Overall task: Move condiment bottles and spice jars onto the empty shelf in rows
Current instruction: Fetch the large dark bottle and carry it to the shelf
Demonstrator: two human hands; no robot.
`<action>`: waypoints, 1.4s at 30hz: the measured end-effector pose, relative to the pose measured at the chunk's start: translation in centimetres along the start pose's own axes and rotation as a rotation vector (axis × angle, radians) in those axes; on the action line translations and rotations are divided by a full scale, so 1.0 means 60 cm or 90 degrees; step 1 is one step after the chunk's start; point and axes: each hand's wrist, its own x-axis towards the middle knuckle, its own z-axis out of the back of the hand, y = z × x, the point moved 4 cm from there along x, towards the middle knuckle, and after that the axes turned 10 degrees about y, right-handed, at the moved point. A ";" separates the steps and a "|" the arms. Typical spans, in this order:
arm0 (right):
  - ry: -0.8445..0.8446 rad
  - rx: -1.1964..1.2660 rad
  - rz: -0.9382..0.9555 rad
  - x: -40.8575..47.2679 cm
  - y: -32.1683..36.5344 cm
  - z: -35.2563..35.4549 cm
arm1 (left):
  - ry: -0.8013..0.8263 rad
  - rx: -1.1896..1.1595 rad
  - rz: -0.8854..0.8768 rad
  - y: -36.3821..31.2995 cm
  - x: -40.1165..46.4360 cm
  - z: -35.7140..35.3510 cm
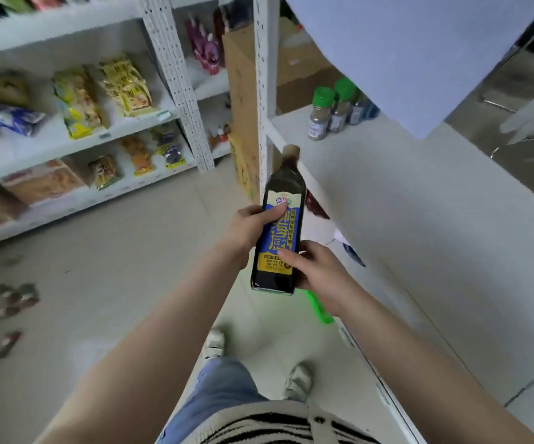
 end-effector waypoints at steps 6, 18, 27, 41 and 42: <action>0.155 -0.103 -0.062 0.086 0.006 -0.191 | -0.149 -0.093 0.015 0.030 -0.071 0.223; 0.335 -0.190 -0.104 0.291 0.021 -0.624 | -0.308 -0.142 -0.008 -0.001 -0.191 0.682; 0.394 -0.234 -0.091 0.441 0.106 -0.819 | -0.362 -0.175 -0.037 -0.095 -0.191 0.900; 0.537 -0.351 -0.078 0.781 0.295 -1.047 | -0.496 -0.214 -0.090 -0.283 -0.071 1.206; 0.546 -0.360 -0.069 0.801 0.314 -1.066 | -0.509 -0.213 -0.100 -0.299 -0.067 1.227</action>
